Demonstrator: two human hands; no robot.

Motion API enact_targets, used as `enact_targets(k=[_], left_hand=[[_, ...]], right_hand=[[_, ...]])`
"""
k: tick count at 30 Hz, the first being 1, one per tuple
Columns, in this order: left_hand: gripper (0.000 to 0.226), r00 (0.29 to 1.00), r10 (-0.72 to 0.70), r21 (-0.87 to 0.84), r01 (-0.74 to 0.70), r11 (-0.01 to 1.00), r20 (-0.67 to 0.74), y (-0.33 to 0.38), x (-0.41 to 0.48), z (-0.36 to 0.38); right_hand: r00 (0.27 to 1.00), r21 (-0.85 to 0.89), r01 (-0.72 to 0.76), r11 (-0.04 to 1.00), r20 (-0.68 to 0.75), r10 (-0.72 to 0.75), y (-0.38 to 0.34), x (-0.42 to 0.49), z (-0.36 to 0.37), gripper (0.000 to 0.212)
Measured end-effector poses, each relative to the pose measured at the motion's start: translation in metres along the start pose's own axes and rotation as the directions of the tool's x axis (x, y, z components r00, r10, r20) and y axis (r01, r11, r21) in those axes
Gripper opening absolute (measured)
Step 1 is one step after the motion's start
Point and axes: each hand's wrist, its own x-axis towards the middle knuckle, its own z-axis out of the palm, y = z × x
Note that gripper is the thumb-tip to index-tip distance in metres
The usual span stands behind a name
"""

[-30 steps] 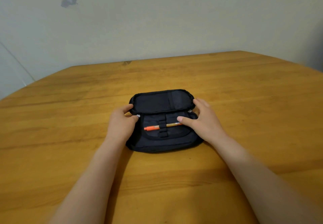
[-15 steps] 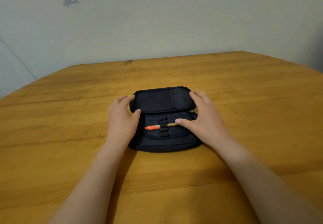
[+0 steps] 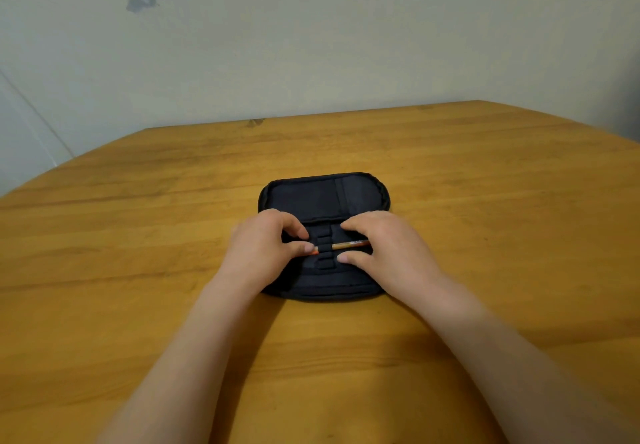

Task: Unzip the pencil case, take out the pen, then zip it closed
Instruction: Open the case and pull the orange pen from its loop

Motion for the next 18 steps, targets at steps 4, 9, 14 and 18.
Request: enact_targets(k=[4, 9, 14, 18], left_hand=[[0.015, 0.999, 0.005, 0.062, -0.008, 0.998, 0.050, -0.001, -0.001, -0.002], [0.016, 0.998, 0.008, 0.079, -0.013, 0.997, 0.055, -0.001, -0.001, -0.001], [0.005, 0.999, -0.001, 0.028, 0.000, 1.000, 0.042, -0.006, 0.002, 0.001], [0.006, 0.999, -0.002, -0.061, 0.005, 0.998, 0.036, -0.009, 0.003, 0.000]], right_hand=[[1.000, -0.044, 0.016, 0.999, 0.002, -0.016, -0.002, 0.001, 0.001, 0.051], [0.999, -0.085, 0.023, 0.996, 0.025, -0.021, 0.001, 0.002, 0.005, 0.045], [0.999, -0.079, 0.003, 0.997, 0.033, 0.000, 0.002, 0.003, 0.009, 0.050], [1.000, -0.072, -0.007, 0.997, 0.028, 0.009, 0.002, 0.004, 0.010, 0.052]])
